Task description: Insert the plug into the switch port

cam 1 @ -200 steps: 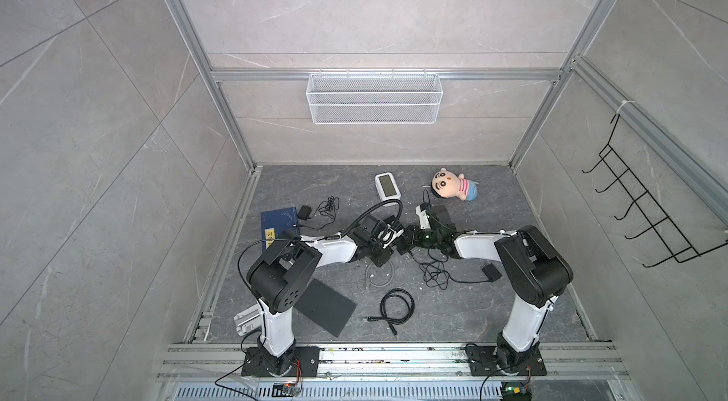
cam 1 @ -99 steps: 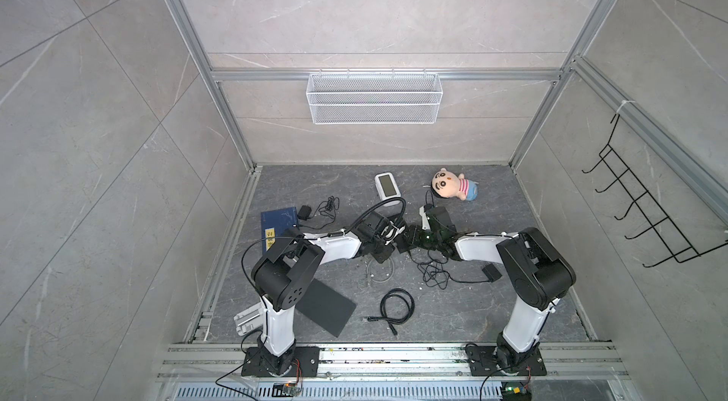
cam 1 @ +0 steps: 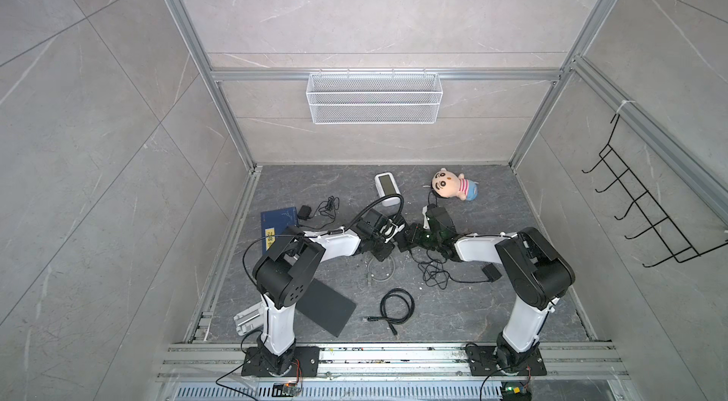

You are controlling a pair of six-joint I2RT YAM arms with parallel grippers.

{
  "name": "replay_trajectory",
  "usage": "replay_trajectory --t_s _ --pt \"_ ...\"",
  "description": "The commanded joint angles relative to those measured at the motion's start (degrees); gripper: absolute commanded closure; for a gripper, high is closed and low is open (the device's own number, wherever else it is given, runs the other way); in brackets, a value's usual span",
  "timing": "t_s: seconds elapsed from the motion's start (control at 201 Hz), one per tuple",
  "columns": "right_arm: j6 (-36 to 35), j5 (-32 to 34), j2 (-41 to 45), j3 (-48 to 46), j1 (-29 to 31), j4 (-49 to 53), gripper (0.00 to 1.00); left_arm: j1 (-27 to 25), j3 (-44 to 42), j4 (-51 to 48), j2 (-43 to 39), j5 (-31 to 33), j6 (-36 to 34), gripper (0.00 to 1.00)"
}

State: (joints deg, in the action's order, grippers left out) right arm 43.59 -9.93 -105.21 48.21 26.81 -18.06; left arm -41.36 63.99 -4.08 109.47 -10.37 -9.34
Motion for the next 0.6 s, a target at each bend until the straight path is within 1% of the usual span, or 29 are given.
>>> replay_trajectory --t_s 0.0,0.149,0.259,0.368,0.428,0.473,0.533,0.592 --pt "3.97 -10.11 -4.73 -2.38 5.07 6.99 0.53 -2.14 5.73 13.79 -0.37 -10.96 1.19 0.91" --pt "2.10 -9.38 -3.56 -2.33 5.01 8.85 0.52 -2.03 6.33 10.36 1.43 -5.84 -1.24 0.83" --pt "1.31 -8.79 -2.59 -2.75 3.95 9.97 0.51 -1.79 6.46 8.33 2.88 -4.71 -2.56 0.78" --pt "0.50 -9.01 -2.30 -3.03 2.70 10.58 0.51 -1.17 4.87 9.25 2.93 -3.25 -2.53 0.78" --pt "-0.18 -9.14 -2.11 -2.94 2.22 11.09 0.50 -0.94 3.77 10.02 2.55 -3.45 -2.62 0.84" --pt "-0.69 -9.05 -1.86 -2.88 2.01 11.50 0.49 -0.73 3.18 10.41 2.25 -3.43 -2.63 0.85" --pt "-1.65 -8.97 -1.59 -2.70 1.69 12.20 0.47 -0.39 2.69 10.49 1.91 -3.61 -2.63 0.84" --pt "-2.32 -8.47 -1.28 -2.52 1.46 13.02 0.46 -0.18 2.50 10.40 1.48 -3.60 -2.70 0.79"
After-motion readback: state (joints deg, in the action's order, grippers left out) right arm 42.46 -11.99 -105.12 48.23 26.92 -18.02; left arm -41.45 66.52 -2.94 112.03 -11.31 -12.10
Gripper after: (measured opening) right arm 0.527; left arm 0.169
